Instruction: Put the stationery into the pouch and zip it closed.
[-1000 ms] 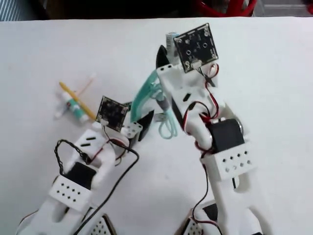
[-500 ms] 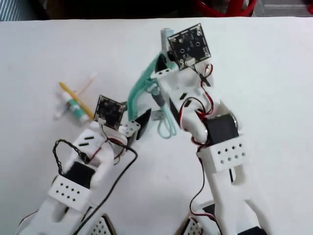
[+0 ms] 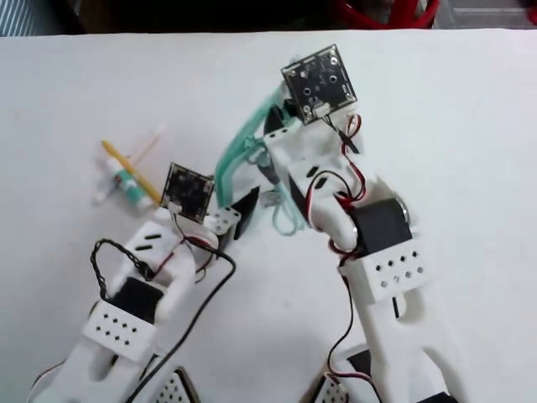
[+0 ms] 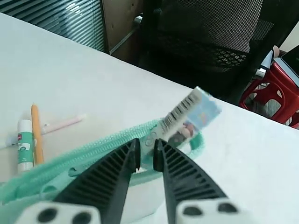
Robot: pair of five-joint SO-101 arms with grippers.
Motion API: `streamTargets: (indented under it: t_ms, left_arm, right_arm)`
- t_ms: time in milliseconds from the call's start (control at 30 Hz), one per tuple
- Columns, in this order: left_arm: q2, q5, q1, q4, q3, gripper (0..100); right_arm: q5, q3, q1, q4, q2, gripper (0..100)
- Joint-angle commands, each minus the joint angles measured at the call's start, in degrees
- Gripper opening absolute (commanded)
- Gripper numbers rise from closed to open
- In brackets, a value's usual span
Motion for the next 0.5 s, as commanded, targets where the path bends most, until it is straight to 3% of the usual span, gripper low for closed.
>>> streamTargets:
  t_ms: [0, 467]
  left_arm:
    - [-0.75, 0.44, -0.13, -1.41, -0.18, 21]
    - [-0.75, 0.44, -0.13, -1.41, -0.18, 21]
  right_arm:
    - [0.09, -2.29, -0.75, 3.38, -0.22, 4.8]
    - [-0.26, -9.76, 2.33, 5.85, -3.82, 4.8]
